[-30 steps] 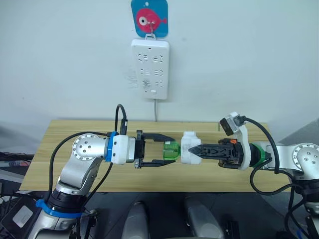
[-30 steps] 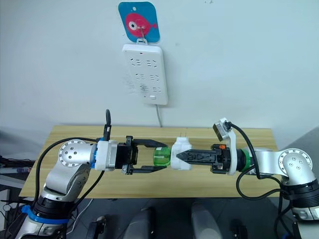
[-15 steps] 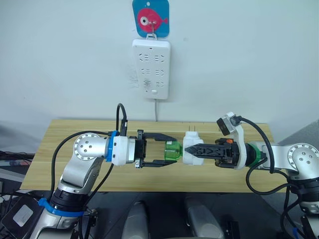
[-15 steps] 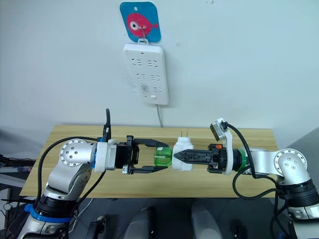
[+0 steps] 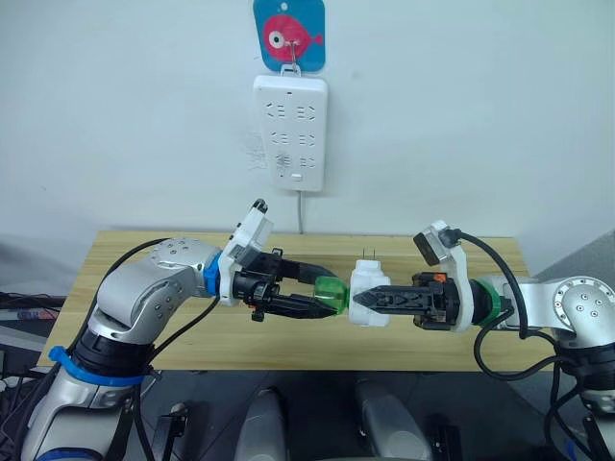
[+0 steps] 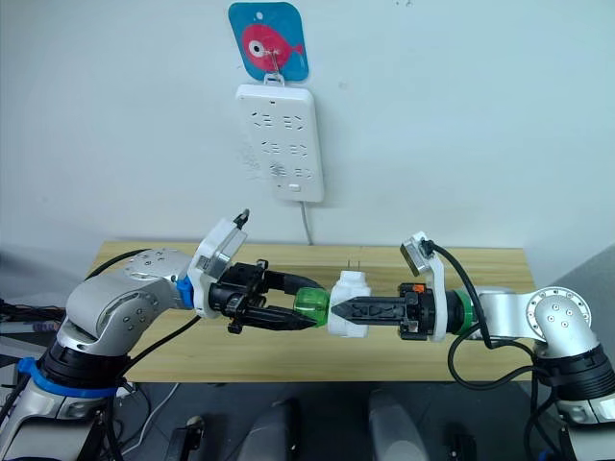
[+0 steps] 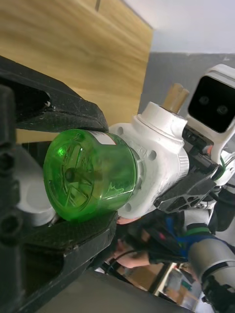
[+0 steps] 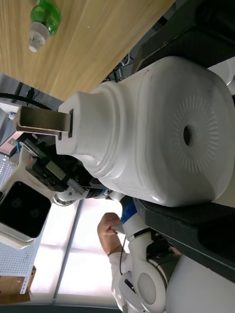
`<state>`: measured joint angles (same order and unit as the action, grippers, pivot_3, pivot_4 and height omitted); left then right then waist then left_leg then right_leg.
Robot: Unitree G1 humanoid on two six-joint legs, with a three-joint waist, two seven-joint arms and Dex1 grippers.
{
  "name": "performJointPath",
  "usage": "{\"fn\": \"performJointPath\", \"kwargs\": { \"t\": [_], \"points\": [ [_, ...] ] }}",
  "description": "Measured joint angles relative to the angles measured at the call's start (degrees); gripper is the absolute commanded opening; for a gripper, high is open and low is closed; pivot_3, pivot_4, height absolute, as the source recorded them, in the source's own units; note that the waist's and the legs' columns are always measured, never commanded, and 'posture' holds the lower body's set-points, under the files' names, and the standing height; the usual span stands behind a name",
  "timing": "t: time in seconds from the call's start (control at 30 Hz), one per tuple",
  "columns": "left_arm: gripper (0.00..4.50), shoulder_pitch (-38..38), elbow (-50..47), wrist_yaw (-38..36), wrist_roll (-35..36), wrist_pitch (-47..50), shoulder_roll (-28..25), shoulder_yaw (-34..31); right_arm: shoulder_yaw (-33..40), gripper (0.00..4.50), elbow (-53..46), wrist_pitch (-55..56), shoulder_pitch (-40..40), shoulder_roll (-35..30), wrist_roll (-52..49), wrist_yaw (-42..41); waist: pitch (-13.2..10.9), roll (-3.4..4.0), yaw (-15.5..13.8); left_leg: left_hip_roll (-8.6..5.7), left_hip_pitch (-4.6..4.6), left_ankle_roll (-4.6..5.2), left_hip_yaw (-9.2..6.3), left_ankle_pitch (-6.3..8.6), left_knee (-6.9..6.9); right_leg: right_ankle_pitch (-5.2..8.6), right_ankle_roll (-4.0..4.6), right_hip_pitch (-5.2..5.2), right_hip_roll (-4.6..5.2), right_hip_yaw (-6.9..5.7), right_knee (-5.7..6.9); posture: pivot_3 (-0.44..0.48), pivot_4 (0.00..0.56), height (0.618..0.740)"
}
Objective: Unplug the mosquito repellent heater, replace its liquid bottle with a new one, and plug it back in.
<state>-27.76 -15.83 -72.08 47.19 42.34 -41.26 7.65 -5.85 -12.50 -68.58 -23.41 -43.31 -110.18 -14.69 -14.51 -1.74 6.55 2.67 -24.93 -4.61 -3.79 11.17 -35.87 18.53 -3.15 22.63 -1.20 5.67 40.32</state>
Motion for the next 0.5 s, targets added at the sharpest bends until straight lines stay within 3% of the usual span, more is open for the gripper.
{"fn": "performJointPath", "kwargs": {
  "t": [0.03,0.13,0.23,0.3,0.37,0.5],
  "points": [
    [2.24,0.28,-0.28,0.17,0.00,-0.04,0.03,-0.22,0.00,3.07,-0.04,0.21,0.00,0.02,0.00,0.00,0.00,0.00,-0.03,0.00,0.00,0.00,-0.01,0.00,0.01,0.00,0.00,0.00,0.00,-0.02,0.00,-0.139,0.231,0.723],
    [3.20,1.55,-0.75,-0.01,-2.18,-4.01,0.43,-0.60,-0.02,3.07,-0.11,0.51,0.00,0.35,-0.01,0.04,0.00,0.00,-0.13,-0.01,0.00,0.00,0.00,0.00,0.00,0.00,0.01,0.00,0.01,0.01,-0.01,-0.136,0.231,0.723],
    [4.14,6.06,0.31,-1.71,-15.06,-25.88,2.53,-0.18,0.01,3.07,-0.07,0.77,-0.05,1.07,-0.22,0.04,0.00,0.01,-0.22,-0.02,0.01,-0.01,0.09,0.00,0.01,-0.13,0.23,-0.01,0.05,0.08,-0.05,-0.134,0.228,0.723],
    [4.18,8.61,3.84,-3.90,-21.88,-42.80,4.65,-0.42,0.01,3.06,-0.07,0.74,-0.21,1.08,-0.43,0.03,0.00,0.01,-0.56,-0.01,0.00,-0.01,0.10,0.00,-0.01,-0.18,0.32,-0.01,0.05,0.06,-0.09,-0.132,0.229,0.723],
    [4.18,10.02,6.19,-4.33,-25.02,-53.27,6.42,-1.10,0.03,3.06,-0.04,0.73,-0.23,1.07,-0.76,0.04,0.00,0.01,-0.89,-0.01,-0.03,0.00,0.13,0.00,-0.03,-0.19,0.32,-0.02,0.06,0.10,-0.15,-0.132,0.229,0.723],
    [4.18,10.45,7.26,-2.52,-25.96,-62.33,9.02,-2.65,0.03,3.06,-0.04,0.75,-0.30,1.08,-0.79,0.07,0.00,0.01,-1.48,-0.03,-0.10,0.00,0.14,0.00,-0.08,-0.22,0.28,-0.04,0.08,0.11,-0.29,-0.128,0.226,0.723]
  ]
}}
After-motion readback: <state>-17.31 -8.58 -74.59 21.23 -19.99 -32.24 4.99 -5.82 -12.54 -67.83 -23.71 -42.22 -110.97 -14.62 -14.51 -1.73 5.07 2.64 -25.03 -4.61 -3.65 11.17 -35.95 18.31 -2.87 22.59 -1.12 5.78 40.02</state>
